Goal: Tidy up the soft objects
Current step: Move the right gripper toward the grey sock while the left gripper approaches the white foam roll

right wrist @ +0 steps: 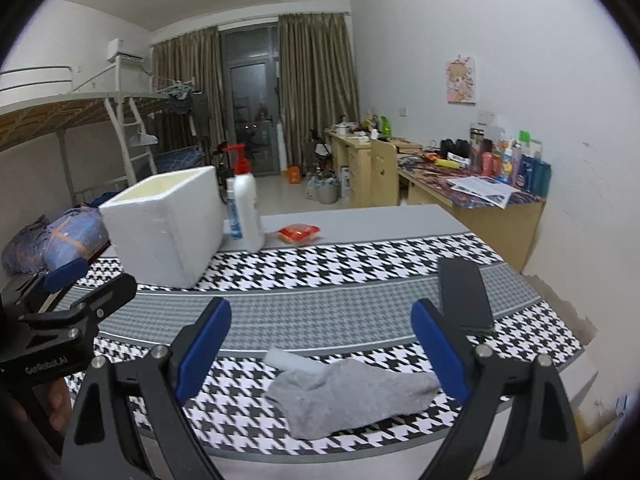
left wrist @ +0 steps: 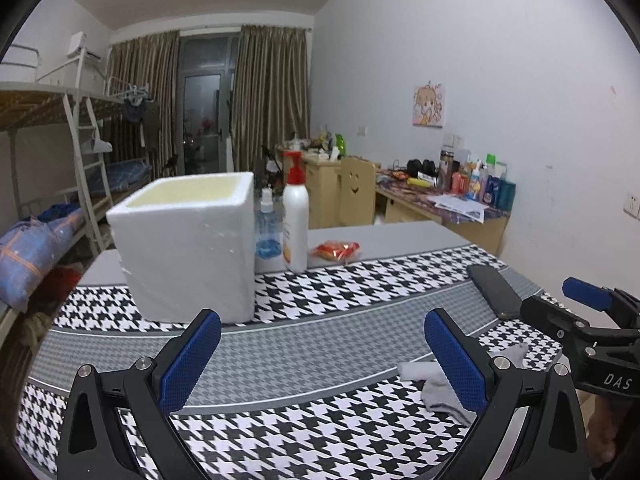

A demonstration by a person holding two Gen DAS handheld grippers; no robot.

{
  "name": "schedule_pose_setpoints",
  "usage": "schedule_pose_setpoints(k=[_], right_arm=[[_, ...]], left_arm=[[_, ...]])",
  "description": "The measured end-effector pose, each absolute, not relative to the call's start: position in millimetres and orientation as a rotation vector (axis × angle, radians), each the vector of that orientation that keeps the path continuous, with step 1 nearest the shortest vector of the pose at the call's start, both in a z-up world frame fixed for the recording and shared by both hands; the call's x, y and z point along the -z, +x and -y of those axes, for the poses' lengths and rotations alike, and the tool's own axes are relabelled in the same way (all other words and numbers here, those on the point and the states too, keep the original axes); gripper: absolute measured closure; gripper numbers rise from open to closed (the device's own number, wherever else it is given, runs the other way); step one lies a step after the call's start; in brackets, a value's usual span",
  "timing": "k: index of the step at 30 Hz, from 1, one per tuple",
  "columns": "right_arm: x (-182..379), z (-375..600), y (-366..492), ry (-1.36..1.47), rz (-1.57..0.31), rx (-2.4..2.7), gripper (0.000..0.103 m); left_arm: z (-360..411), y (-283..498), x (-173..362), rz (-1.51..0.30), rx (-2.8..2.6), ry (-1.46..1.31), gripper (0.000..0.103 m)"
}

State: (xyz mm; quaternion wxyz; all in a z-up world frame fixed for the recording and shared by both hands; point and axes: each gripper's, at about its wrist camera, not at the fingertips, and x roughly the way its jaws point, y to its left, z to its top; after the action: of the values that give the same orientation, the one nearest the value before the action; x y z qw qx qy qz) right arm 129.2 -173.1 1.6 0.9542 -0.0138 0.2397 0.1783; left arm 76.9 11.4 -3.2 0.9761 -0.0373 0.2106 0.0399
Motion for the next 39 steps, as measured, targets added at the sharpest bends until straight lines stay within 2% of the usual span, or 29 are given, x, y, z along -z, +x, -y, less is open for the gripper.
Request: schedule_pose_setpoints(k=[39], right_arm=[[77.8, 204.7, 166.0, -0.039, -0.696, -0.316, 0.009]], left_arm=[[28.0, 126.7, 67.5, -0.623, -0.021, -0.036, 0.001]])
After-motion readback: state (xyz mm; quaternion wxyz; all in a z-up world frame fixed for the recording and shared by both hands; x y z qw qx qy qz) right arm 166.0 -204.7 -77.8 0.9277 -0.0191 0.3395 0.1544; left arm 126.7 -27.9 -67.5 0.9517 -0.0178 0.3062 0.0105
